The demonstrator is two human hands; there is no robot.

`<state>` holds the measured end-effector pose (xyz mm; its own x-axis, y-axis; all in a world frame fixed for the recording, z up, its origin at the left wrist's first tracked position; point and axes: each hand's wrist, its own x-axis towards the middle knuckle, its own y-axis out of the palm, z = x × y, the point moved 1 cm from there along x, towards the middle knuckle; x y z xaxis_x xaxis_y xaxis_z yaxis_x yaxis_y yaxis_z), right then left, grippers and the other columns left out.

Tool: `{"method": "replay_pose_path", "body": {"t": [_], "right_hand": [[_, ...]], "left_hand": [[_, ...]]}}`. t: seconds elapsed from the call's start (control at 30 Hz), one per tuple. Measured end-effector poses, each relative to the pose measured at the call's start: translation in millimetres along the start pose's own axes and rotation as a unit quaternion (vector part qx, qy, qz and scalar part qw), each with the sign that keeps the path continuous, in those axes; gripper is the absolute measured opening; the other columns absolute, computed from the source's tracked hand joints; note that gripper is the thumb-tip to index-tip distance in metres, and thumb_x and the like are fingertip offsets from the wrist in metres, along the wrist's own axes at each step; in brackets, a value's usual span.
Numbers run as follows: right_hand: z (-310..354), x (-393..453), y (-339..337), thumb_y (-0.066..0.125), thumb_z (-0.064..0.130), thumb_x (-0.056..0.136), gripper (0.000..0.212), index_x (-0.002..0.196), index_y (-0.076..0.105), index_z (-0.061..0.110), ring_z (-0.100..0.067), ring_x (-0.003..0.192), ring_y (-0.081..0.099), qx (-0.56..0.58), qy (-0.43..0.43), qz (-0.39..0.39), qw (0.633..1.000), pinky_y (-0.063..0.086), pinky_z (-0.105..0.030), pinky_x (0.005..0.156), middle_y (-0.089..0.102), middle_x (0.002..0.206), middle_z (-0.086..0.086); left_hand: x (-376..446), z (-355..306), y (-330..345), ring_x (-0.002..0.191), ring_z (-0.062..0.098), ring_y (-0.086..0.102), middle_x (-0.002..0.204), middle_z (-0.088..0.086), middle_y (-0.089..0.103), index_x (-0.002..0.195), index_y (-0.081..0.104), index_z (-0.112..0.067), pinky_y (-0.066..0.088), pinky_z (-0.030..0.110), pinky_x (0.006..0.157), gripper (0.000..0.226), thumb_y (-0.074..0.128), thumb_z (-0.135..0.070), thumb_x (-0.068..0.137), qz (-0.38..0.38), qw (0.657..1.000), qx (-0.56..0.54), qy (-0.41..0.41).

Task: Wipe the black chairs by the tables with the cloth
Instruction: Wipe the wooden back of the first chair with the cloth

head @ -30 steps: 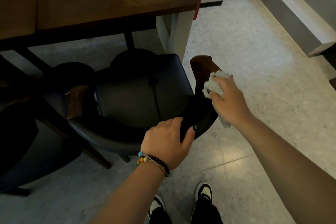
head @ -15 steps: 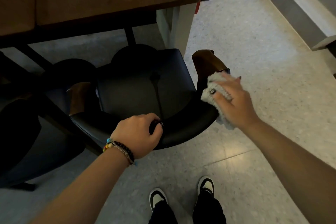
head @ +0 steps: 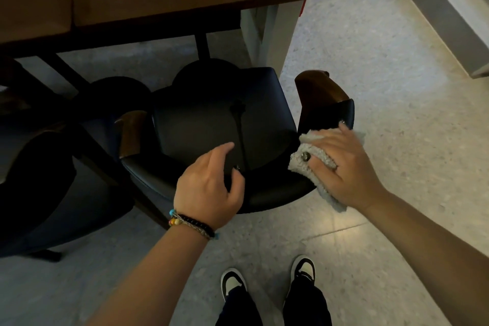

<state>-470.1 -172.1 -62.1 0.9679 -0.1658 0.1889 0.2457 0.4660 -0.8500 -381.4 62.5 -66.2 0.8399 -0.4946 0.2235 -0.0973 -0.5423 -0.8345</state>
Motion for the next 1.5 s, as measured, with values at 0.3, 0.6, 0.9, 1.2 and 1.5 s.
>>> {"method": "replay_pose_path", "body": {"t": [0.3, 0.6, 0.9, 1.2, 1.5], "right_hand": [[61.2, -20.1, 24.6, 0.051, 0.05, 0.091, 0.048, 0.111, 0.073, 0.012, -0.024, 0.116, 0.061, -0.087, -0.093, 0.031, 0.991, 0.038, -0.052, 0.108, 0.069, 0.117, -0.003], [131.1, -10.9, 71.6, 0.055, 0.033, 0.091, 0.035, 0.104, 0.072, 0.005, -0.026, 0.105, 0.067, -0.087, -0.11, 0.034, 0.99, 0.053, -0.038, 0.095, 0.071, 0.105, -0.01], [194.5, 64.9, 119.3, 0.043, 0.039, 0.101, 0.032, 0.117, 0.056, 0.015, -0.018, 0.094, 0.059, 0.023, 0.035, 0.166, 0.985, 0.038, -0.027, 0.067, 0.059, 0.107, -0.002], [182.4, 23.7, 95.0, 0.069, 0.026, 0.088, 0.051, 0.134, 0.055, 0.009, -0.026, 0.123, 0.056, -0.05, -0.105, 0.179, 0.977, 0.047, -0.036, 0.099, 0.057, 0.135, -0.011], [204.5, 79.6, 134.0, 0.045, 0.033, 0.101, 0.041, 0.136, 0.049, 0.012, -0.017, 0.119, 0.054, 0.135, 0.071, 0.16, 0.975, 0.043, -0.027, 0.094, 0.057, 0.131, -0.003]], "left_hand": [[6.3, 64.6, -23.5, 0.145, 0.021, 0.017, 0.157, 0.009, 0.02, 0.14, 0.039, -0.011, 0.013, 0.022, 0.116, 0.047, 0.049, -0.022, 0.095, -0.129, 0.954, -0.102, -0.25], [1.0, 114.9, -12.8, 0.101, 0.029, 0.055, 0.122, 0.007, 0.055, 0.15, 0.021, -0.035, 0.042, 0.045, 0.086, 0.057, 0.04, -0.041, 0.097, -0.099, 0.782, -0.356, -0.502], [-3.6, 152.2, -32.8, 0.094, 0.023, 0.063, 0.092, 0.001, 0.069, 0.101, 0.066, -0.019, 0.054, 0.04, 0.078, 0.022, 0.05, -0.03, 0.09, -0.024, 0.687, -0.531, -0.495], [-6.3, 159.4, -41.2, 0.109, 0.018, 0.059, 0.101, -0.007, 0.068, 0.127, 0.059, -0.03, 0.042, 0.047, 0.097, 0.034, 0.04, -0.035, 0.099, 0.045, 0.707, -0.506, -0.492], [-2.8, 159.8, -38.0, 0.112, 0.027, 0.06, 0.116, 0.005, 0.068, 0.118, 0.065, -0.02, 0.044, 0.049, 0.102, 0.035, 0.036, -0.032, 0.101, -0.059, 0.678, -0.505, -0.53]]}}
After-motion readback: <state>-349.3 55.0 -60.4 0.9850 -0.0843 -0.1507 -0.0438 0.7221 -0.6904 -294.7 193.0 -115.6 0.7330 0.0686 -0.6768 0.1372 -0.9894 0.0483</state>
